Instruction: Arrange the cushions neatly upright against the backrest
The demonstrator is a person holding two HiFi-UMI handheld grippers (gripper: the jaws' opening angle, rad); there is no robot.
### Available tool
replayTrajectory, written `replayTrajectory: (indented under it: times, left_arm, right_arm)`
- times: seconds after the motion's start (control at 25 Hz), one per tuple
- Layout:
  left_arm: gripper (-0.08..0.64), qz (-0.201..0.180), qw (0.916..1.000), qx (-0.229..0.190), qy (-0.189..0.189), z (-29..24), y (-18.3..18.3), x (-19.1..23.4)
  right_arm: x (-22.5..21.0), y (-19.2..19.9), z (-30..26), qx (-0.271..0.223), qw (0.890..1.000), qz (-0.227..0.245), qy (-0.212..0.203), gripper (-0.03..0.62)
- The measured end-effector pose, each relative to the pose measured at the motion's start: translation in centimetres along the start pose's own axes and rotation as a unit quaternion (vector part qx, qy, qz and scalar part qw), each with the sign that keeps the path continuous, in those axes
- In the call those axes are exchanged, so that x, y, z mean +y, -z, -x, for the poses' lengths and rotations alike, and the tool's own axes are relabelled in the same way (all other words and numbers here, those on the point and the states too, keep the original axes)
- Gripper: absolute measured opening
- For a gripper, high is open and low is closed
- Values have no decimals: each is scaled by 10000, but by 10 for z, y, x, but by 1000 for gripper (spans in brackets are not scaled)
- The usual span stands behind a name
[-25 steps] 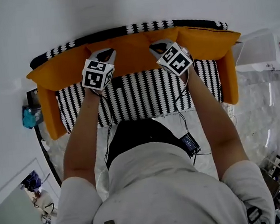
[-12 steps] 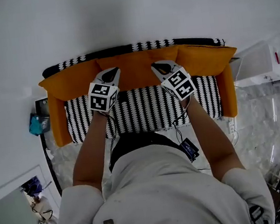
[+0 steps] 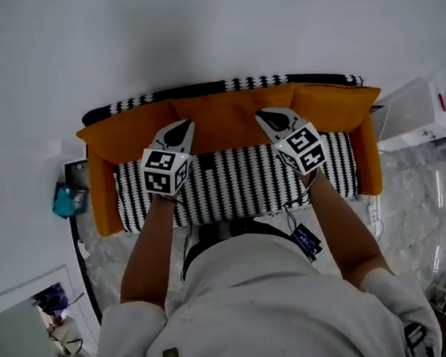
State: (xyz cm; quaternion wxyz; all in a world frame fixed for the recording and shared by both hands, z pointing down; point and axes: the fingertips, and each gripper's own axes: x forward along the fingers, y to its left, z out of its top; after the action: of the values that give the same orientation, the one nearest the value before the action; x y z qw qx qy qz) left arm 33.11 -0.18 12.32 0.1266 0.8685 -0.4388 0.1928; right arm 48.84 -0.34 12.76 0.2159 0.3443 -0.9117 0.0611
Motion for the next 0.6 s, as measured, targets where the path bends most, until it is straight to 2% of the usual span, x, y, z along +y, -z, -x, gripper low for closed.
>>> replayTrajectory:
  times: [0.6]
  left_arm:
    - [9, -318, 9985, -455, -10, 153, 17, 25]
  right_arm:
    - [136, -50, 23, -460, 9979, 51, 458, 26]
